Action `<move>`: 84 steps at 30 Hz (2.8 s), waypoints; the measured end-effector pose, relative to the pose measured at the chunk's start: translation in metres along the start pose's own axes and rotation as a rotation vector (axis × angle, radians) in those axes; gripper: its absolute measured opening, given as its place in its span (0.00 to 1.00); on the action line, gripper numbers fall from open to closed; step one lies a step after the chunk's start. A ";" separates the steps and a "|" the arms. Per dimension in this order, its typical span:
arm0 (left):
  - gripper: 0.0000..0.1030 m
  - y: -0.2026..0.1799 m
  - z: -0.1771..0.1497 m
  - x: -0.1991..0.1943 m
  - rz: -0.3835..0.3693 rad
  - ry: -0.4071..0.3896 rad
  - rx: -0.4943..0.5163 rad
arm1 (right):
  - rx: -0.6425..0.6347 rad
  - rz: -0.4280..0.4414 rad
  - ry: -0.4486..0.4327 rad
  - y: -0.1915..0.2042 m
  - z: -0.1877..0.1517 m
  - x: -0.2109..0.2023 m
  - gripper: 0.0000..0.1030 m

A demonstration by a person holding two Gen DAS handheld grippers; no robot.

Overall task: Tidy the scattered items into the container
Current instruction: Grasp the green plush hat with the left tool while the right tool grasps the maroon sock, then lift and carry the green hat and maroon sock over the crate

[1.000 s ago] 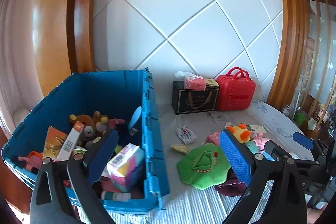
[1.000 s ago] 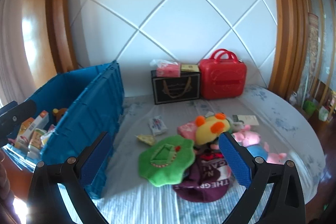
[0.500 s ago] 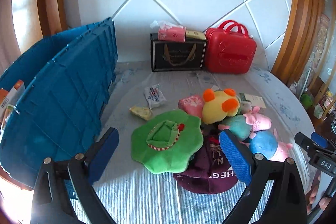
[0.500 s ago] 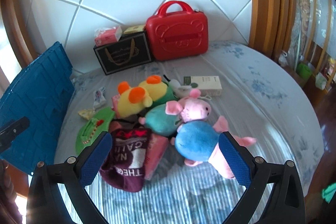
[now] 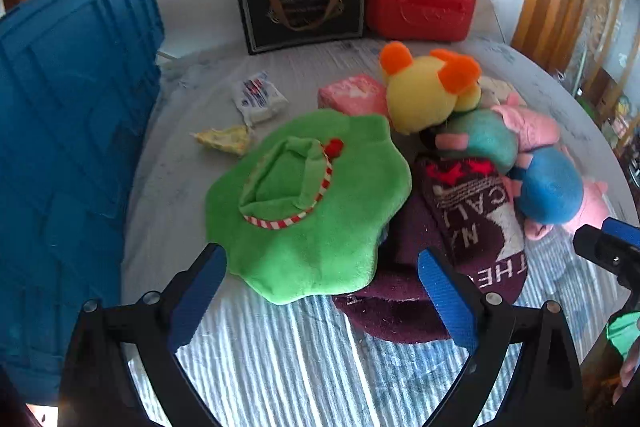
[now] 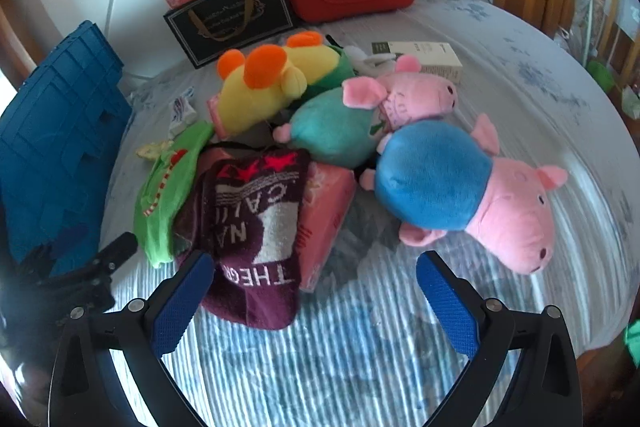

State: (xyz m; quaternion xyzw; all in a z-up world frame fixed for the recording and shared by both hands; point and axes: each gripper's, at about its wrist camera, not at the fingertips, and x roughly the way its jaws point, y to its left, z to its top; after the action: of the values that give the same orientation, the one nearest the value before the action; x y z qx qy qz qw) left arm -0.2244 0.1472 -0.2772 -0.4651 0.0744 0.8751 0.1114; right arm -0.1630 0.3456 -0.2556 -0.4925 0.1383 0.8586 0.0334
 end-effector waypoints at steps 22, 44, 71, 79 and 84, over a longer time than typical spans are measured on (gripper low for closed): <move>0.31 0.019 -0.005 0.083 -0.011 -0.002 0.007 | 0.070 0.000 0.123 0.031 -0.032 0.097 0.93; 0.11 0.026 -0.029 -0.059 -0.006 -0.107 -0.151 | -0.078 0.190 -0.066 0.055 -0.035 -0.018 0.10; 0.11 0.054 0.062 -0.228 0.245 -0.491 -0.220 | -0.357 0.368 -0.543 0.139 0.092 -0.205 0.10; 0.11 0.100 0.077 -0.265 0.392 -0.501 -0.277 | -0.432 0.427 -0.552 0.184 0.126 -0.226 0.10; 0.11 0.167 0.075 -0.293 0.485 -0.502 -0.307 | -0.468 0.470 -0.598 0.245 0.132 -0.251 0.10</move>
State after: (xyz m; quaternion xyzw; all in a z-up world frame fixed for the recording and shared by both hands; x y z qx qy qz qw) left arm -0.1694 -0.0329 0.0128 -0.2162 0.0208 0.9637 -0.1550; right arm -0.1925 0.1659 0.0717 -0.1719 0.0327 0.9557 -0.2366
